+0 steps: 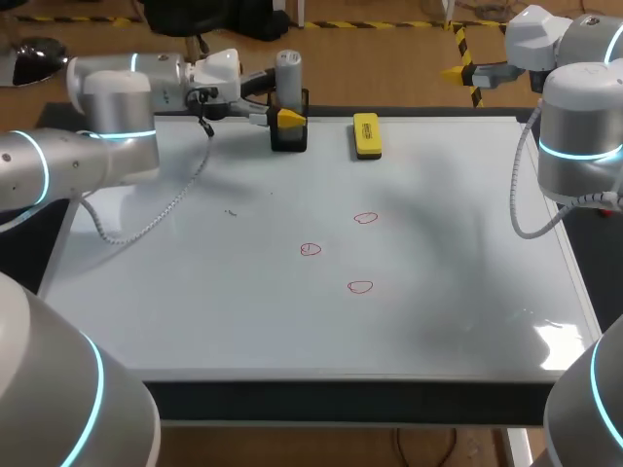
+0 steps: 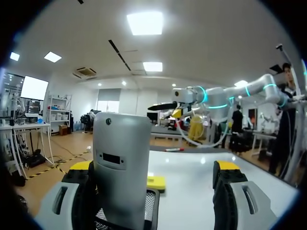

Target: Pick up the inspection probe, press it on each red-marked spot on the whiteboard one by one, put down the probe, pick up the eraser, and wipe off all the red marks.

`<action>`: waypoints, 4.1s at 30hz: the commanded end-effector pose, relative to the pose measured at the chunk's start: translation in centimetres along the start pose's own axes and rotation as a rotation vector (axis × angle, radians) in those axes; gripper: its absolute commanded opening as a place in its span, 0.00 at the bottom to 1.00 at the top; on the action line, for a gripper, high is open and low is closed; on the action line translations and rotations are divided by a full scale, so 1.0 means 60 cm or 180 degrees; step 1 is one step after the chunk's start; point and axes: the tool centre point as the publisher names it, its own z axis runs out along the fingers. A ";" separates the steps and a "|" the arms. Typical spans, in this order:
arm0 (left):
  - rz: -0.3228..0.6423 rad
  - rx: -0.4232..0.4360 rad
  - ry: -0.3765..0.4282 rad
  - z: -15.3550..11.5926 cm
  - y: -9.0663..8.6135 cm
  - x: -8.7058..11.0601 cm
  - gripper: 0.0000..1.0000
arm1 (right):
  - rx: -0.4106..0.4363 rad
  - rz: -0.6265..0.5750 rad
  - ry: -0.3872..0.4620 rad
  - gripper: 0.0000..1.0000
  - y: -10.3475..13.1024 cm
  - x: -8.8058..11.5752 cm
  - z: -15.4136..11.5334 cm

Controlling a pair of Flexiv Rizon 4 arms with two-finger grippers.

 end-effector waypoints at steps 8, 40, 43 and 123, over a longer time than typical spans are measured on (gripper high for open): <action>-0.0003 -0.0006 0.0176 -0.001 0.007 -0.036 1.00 | 0.0003 0.0000 0.0003 1.00 0.000 -0.001 0.001; -0.0006 0.0032 0.0037 0.005 0.009 -0.050 0.44 | 0.0003 0.0000 0.0003 1.00 0.000 -0.001 0.001; -0.0010 0.0021 0.0039 0.005 0.010 -0.050 0.44 | 0.0003 0.0000 0.0003 1.00 0.000 -0.001 0.001; 0.0627 -0.0246 -0.0164 -0.019 -0.262 0.002 0.00 | 0.0003 0.0000 0.0003 1.00 0.000 -0.001 0.001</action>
